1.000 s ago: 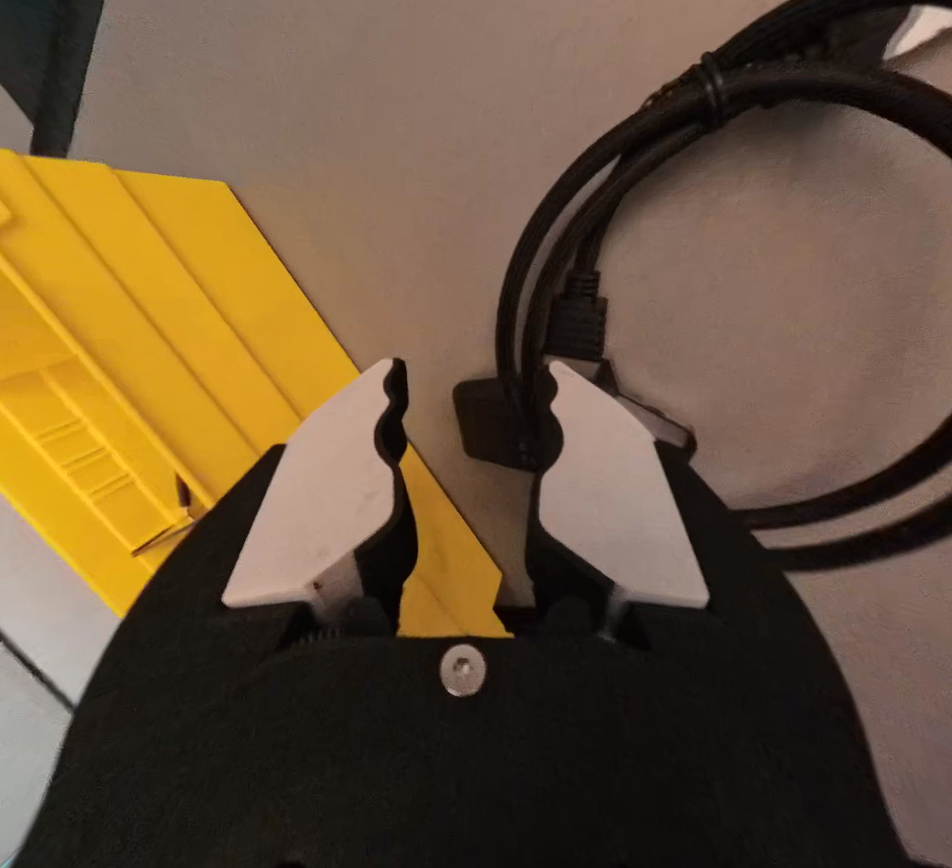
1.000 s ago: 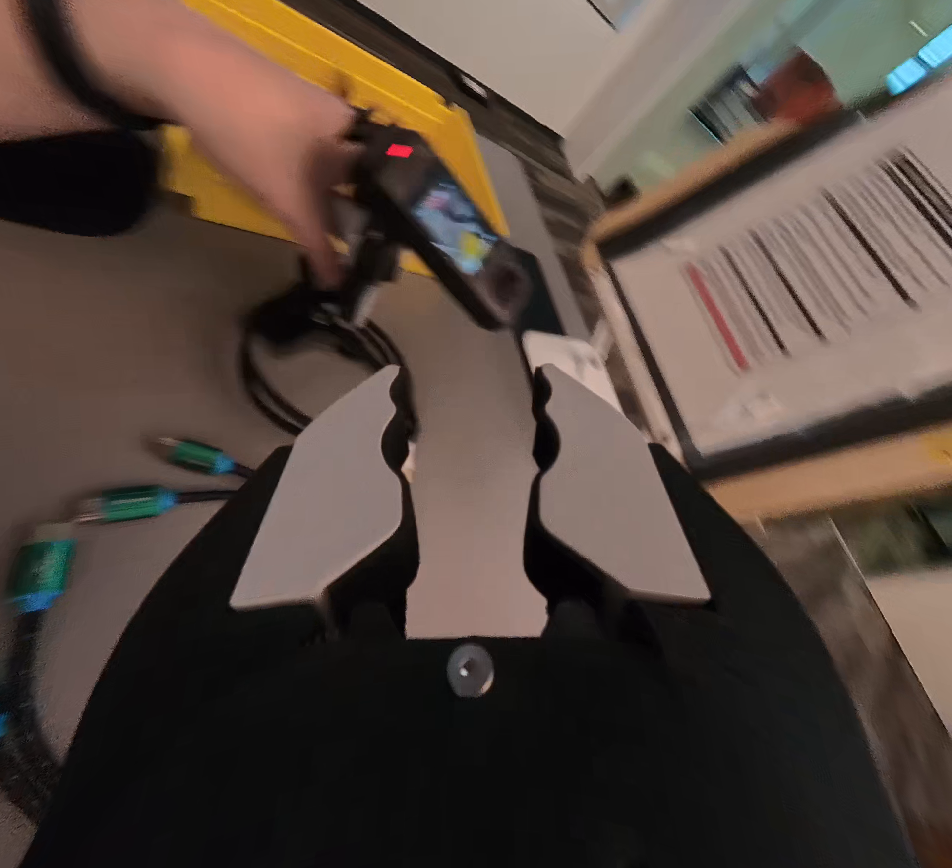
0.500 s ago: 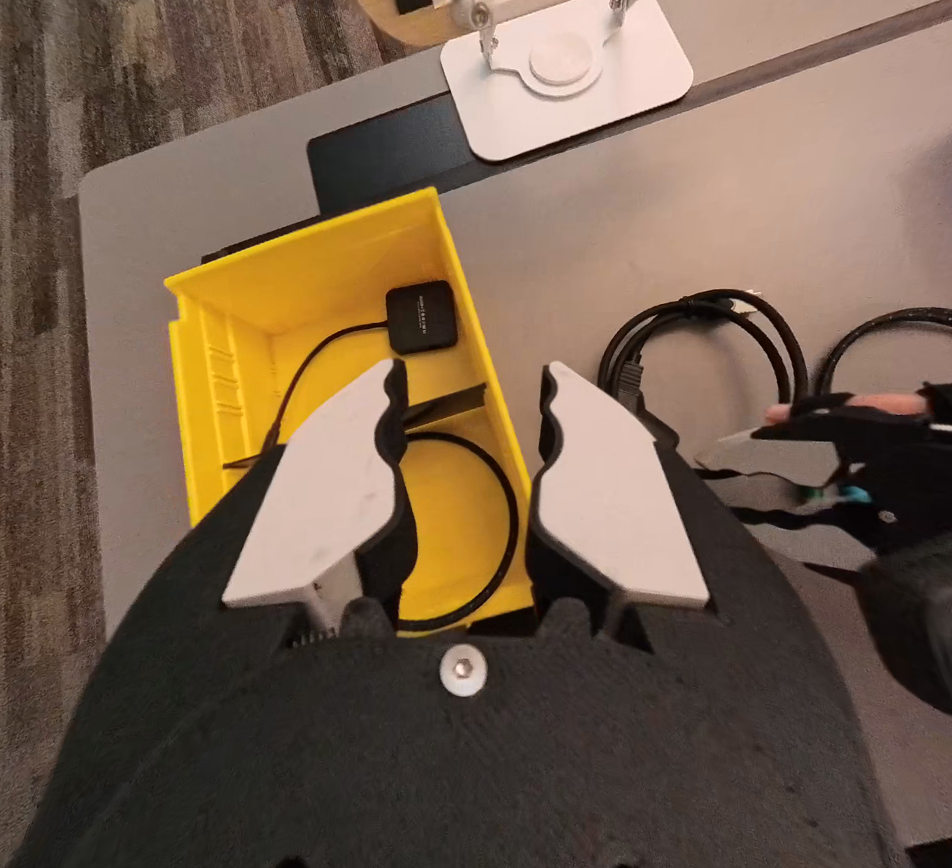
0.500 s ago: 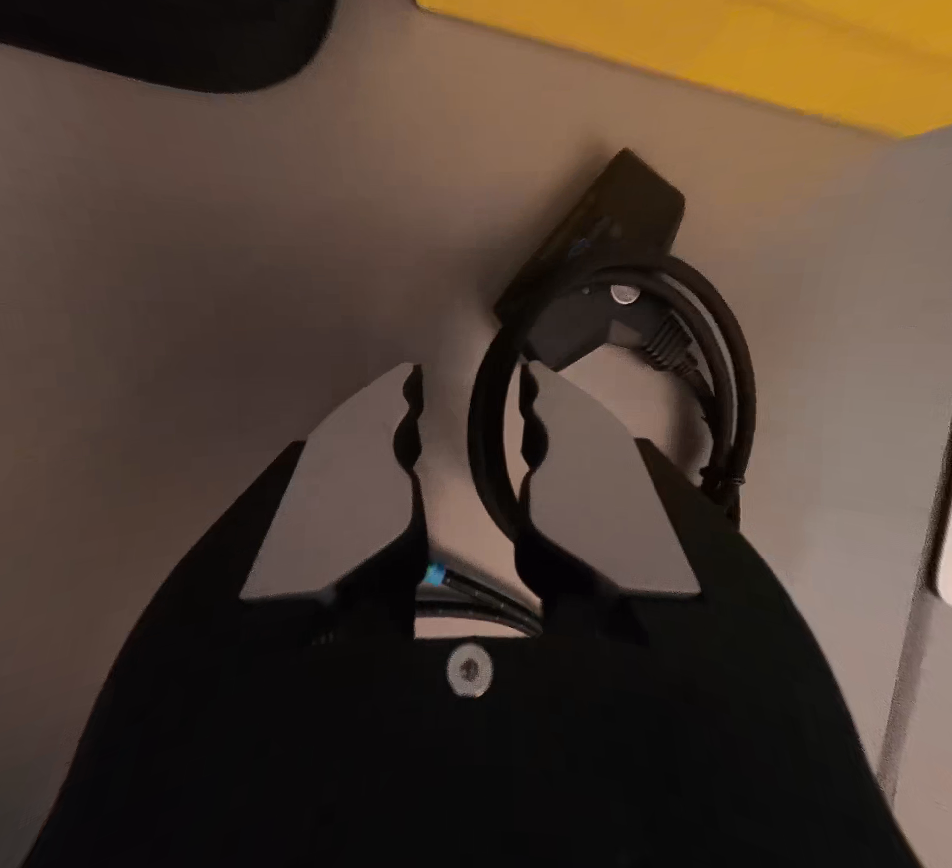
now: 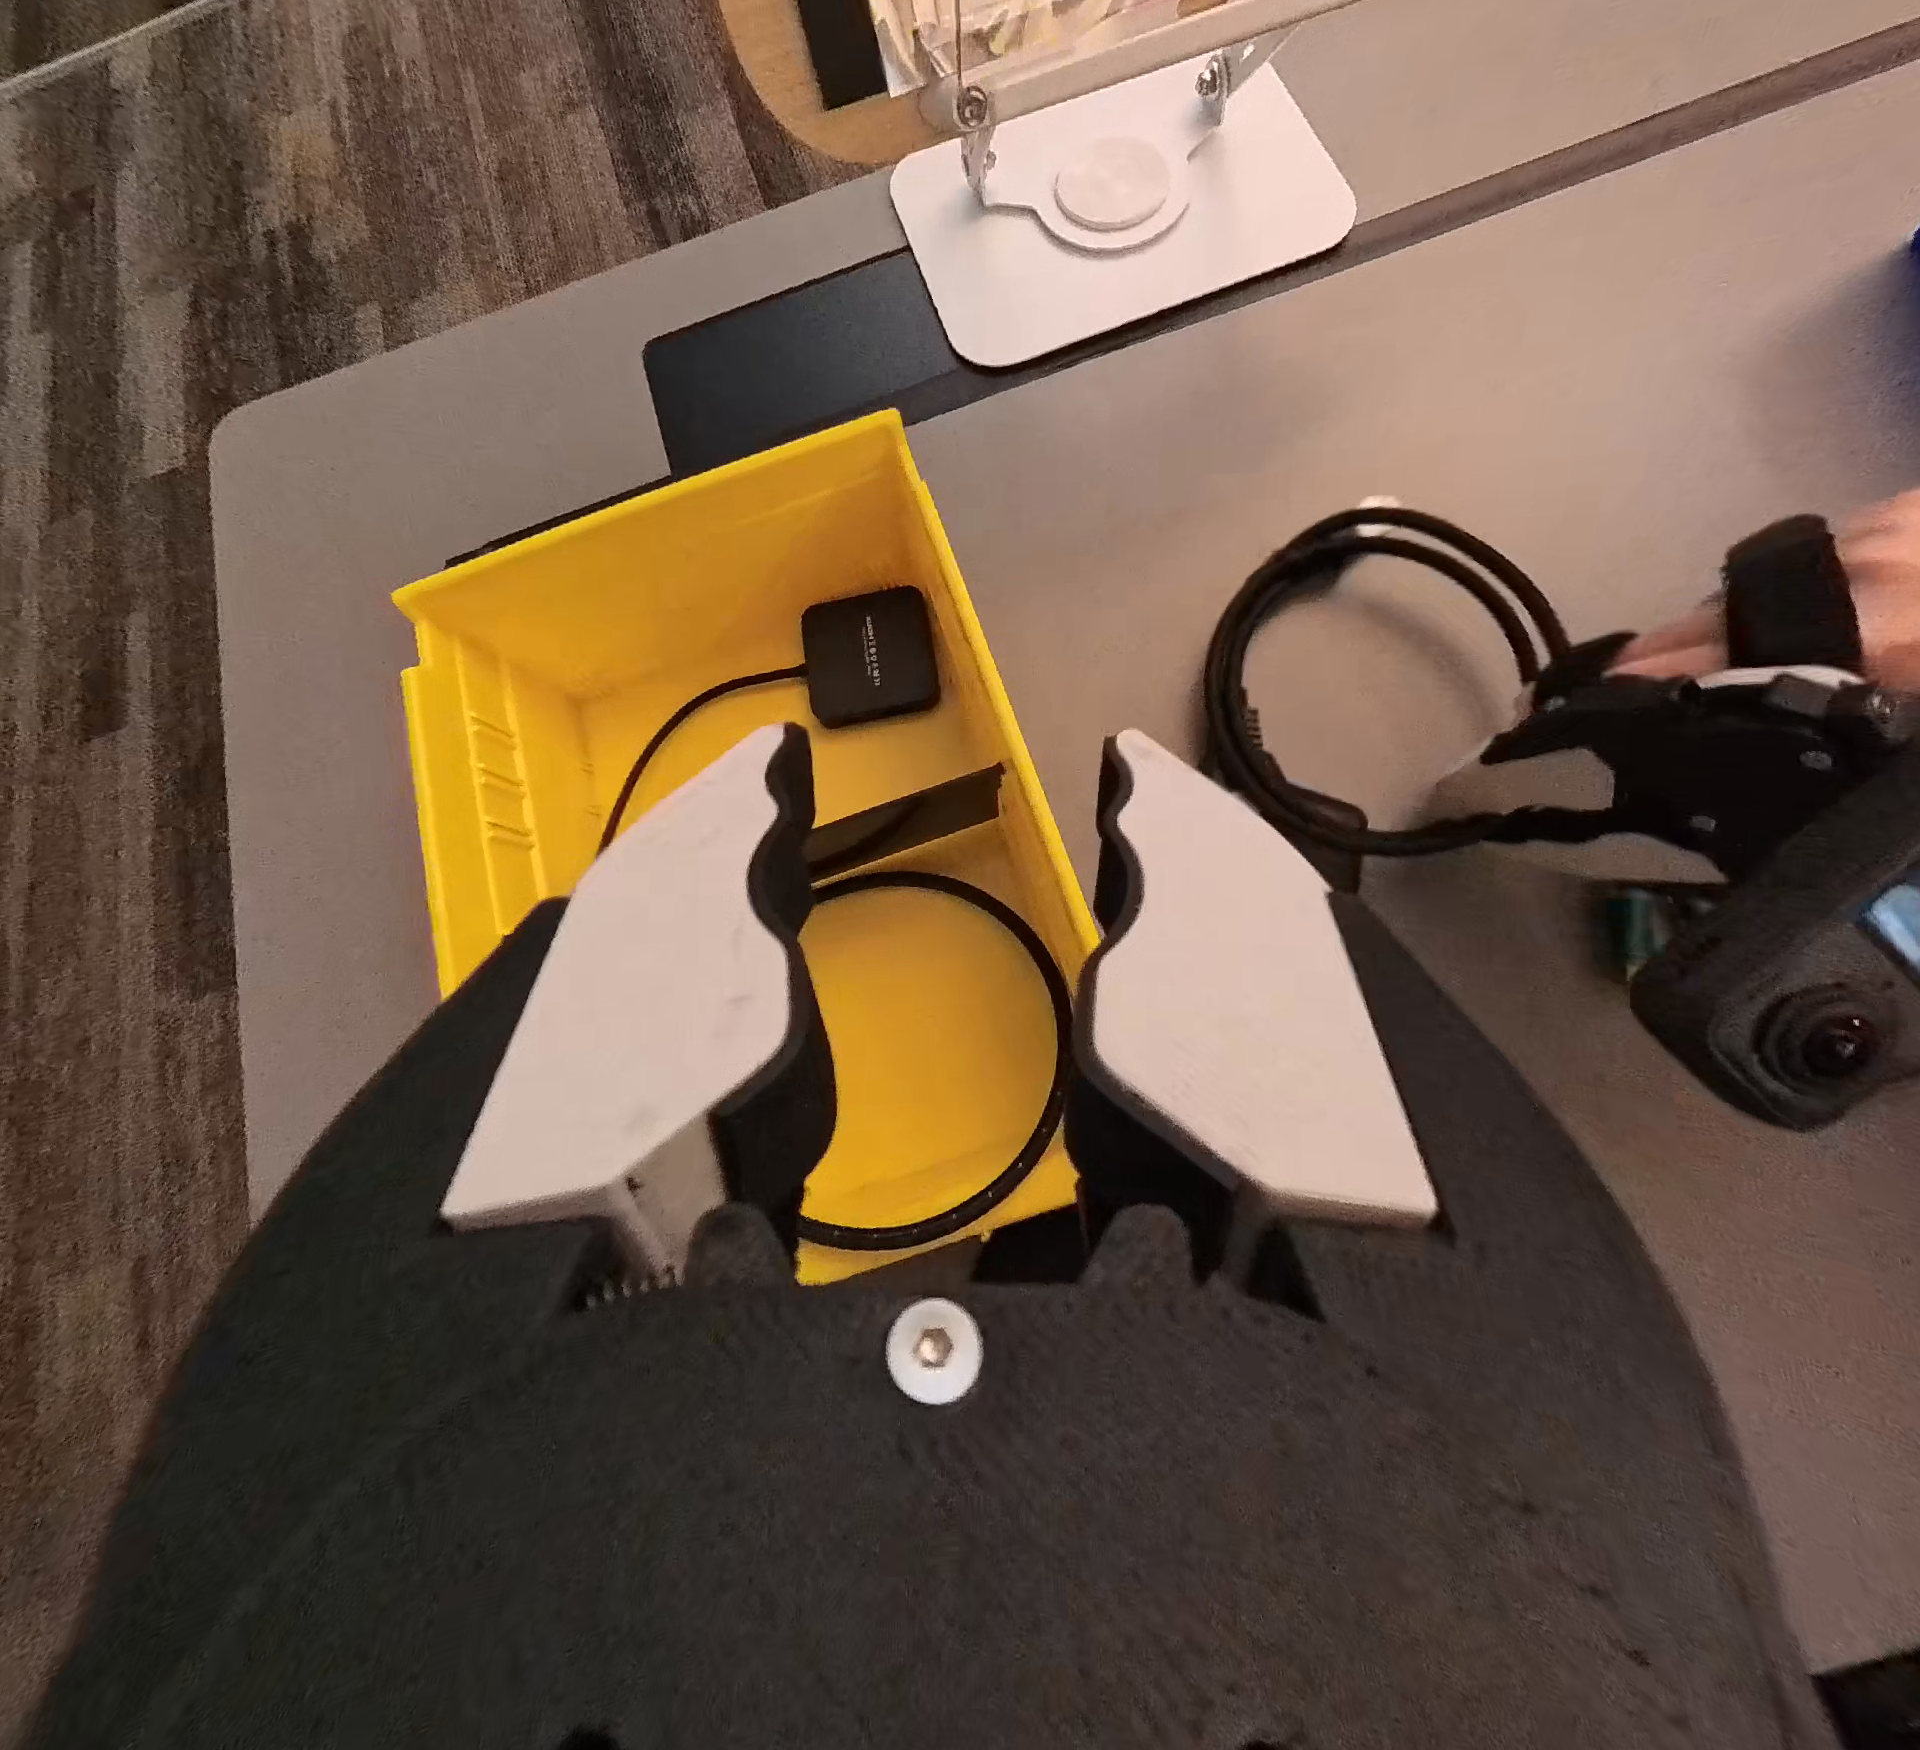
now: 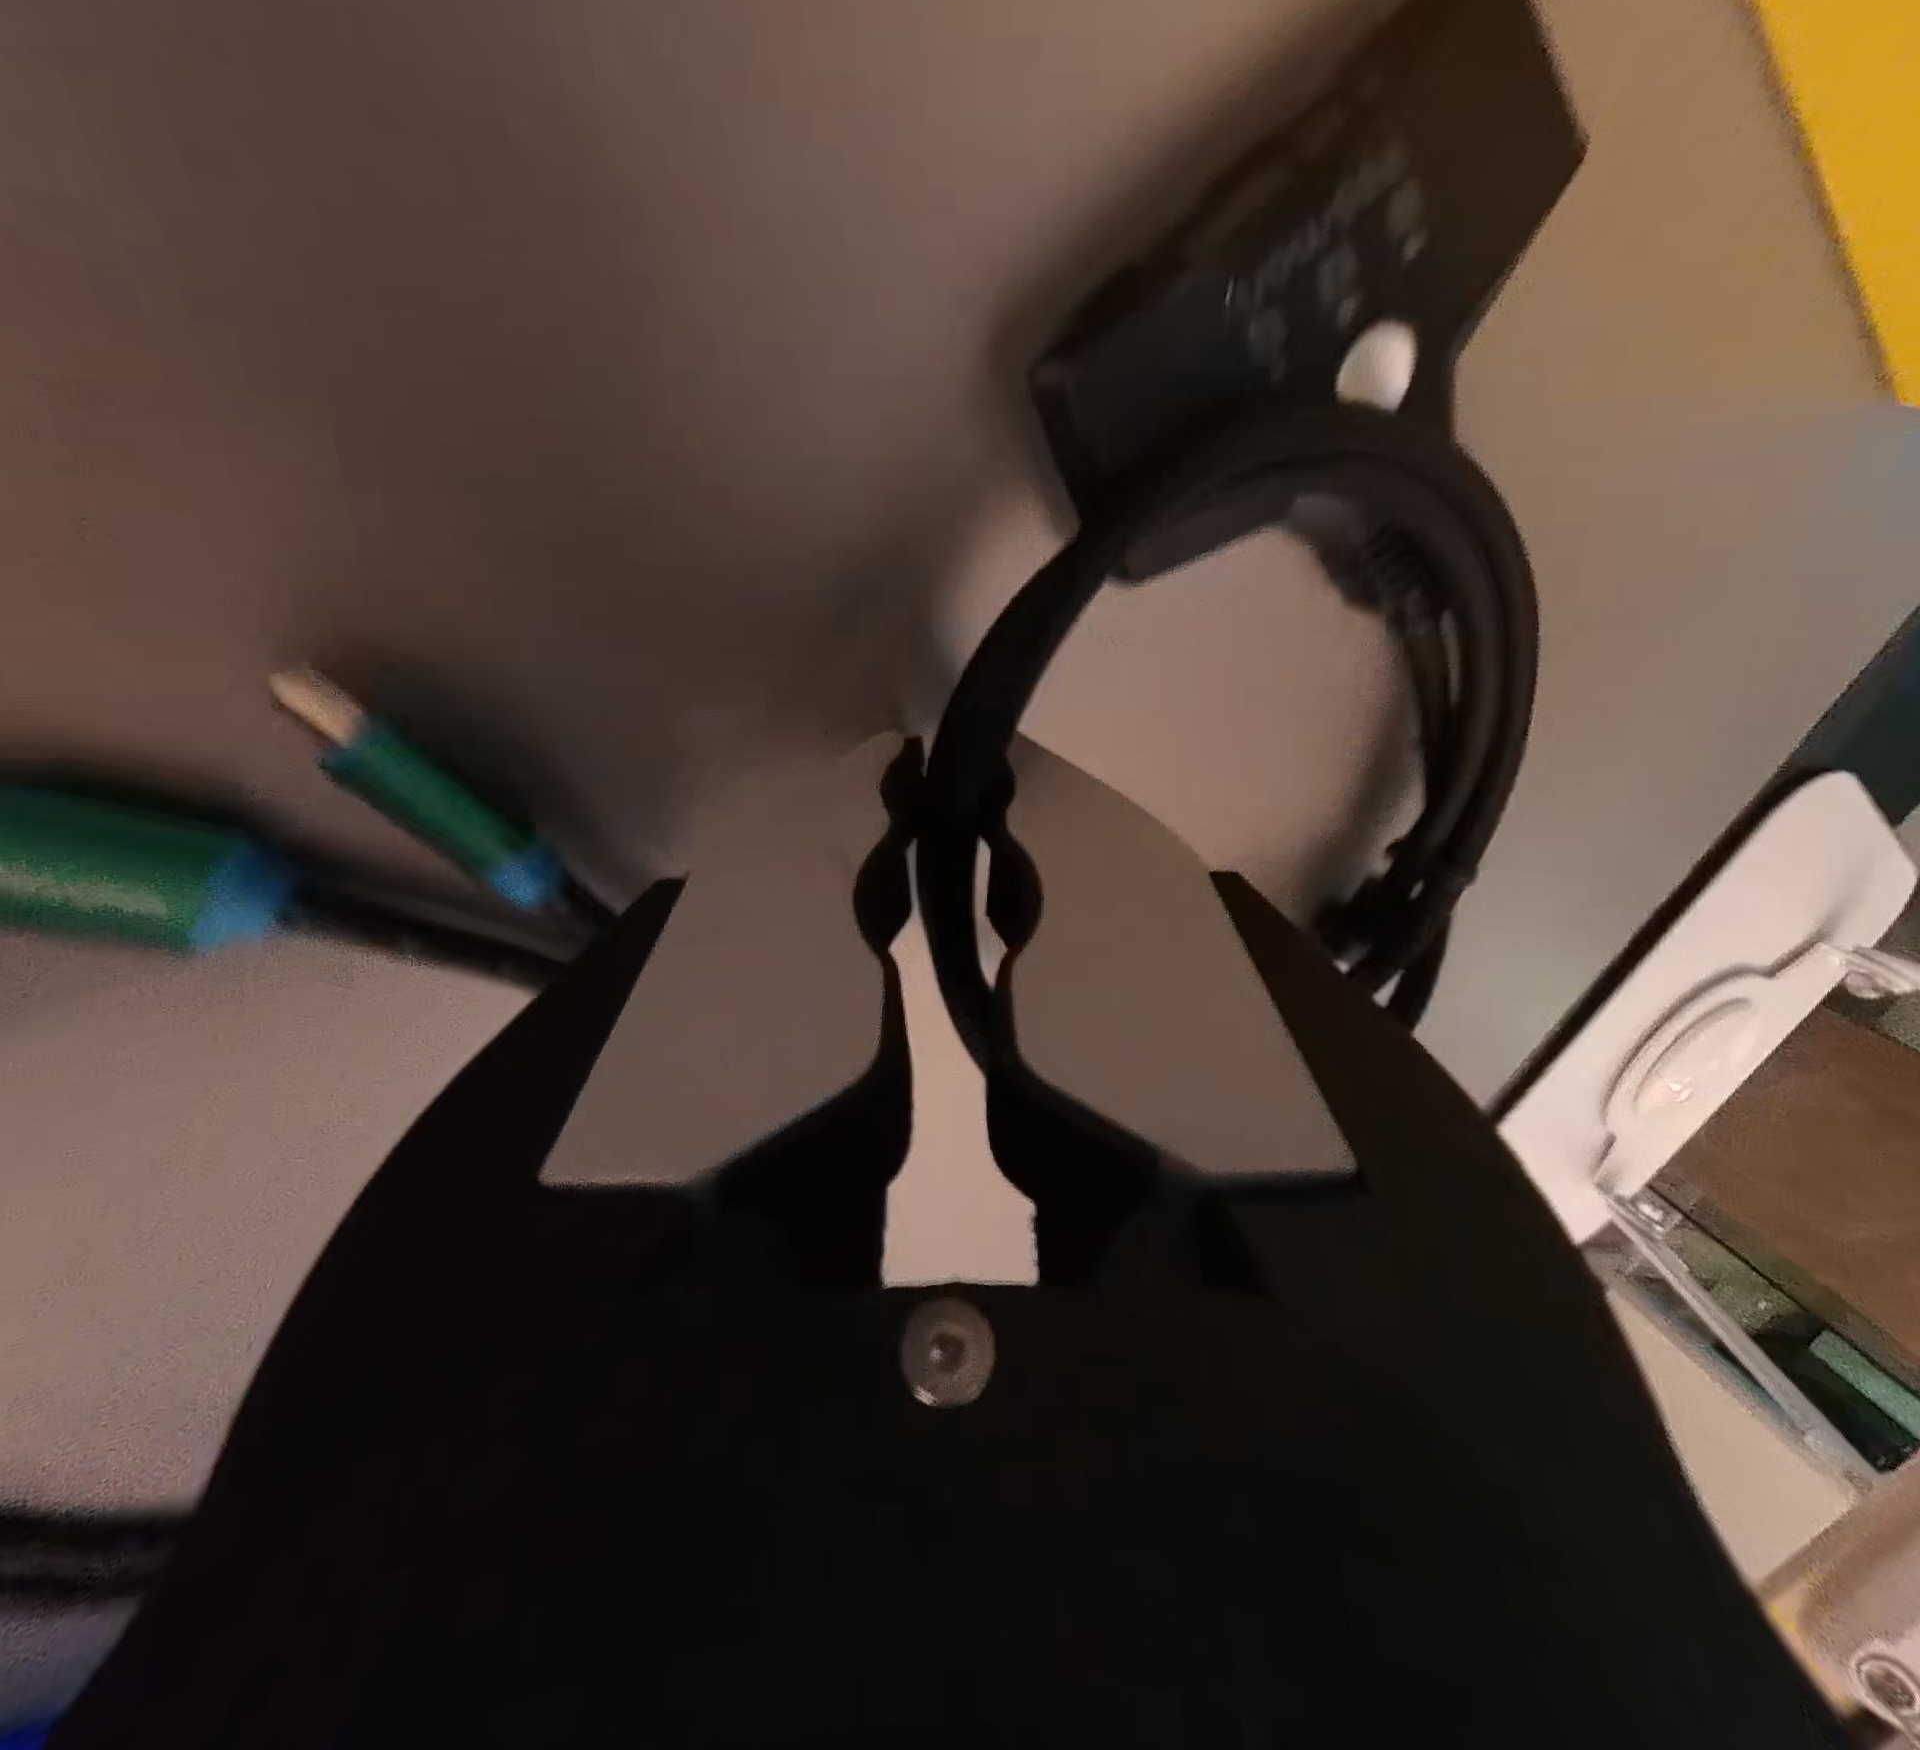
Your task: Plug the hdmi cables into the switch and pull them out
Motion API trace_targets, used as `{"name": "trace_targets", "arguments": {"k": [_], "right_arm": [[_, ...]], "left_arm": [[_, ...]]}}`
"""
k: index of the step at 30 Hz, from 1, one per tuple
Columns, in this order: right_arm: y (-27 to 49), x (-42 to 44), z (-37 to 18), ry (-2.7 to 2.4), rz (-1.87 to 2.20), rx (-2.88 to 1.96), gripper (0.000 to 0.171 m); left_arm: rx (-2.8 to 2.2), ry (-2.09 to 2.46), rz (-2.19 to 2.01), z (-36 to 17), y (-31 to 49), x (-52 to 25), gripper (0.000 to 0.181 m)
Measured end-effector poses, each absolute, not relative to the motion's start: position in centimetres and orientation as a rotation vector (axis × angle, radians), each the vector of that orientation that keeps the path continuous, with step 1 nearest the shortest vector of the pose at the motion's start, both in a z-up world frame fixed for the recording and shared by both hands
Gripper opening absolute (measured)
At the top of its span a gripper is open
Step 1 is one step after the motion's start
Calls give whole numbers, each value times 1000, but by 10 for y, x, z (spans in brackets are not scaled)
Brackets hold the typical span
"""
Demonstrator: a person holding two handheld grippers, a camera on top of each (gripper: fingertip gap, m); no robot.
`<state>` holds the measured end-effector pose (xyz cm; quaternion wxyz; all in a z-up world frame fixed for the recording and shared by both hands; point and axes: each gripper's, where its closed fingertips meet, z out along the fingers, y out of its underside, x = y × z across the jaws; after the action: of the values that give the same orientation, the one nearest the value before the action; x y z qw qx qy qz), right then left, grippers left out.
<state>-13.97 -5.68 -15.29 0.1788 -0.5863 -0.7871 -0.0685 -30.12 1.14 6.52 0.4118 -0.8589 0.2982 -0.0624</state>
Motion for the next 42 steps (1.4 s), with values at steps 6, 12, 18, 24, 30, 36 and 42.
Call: {"name": "trace_targets", "arguments": {"k": [6,12,18,24,30,36,42], "right_arm": [[-21,-82,-151,-2333,-319,-1784,11],[17,-87,-151,-2305,-414,-1701,11],[48,-97,-153,-2282,-486,-1684,12],[73,-97,-147,-2111,-661,-1661,25],[47,-96,-102,-1817,-536,-1627,46],[-78,-102,-120,-1919,175,-1789,32],[-104,-100,-150,-1996,307,-1935,24]], "left_arm": [[-2147,725,-174,70,13,-308,52],[-2164,727,-159,65,15,-309,52],[-2157,748,-140,65,14,-306,52],[-2130,752,-162,70,13,-305,52],[-2099,722,-182,81,7,-317,53],[-2075,698,-184,90,0,-324,53],[-2068,732,-130,89,-7,-314,53]]}}
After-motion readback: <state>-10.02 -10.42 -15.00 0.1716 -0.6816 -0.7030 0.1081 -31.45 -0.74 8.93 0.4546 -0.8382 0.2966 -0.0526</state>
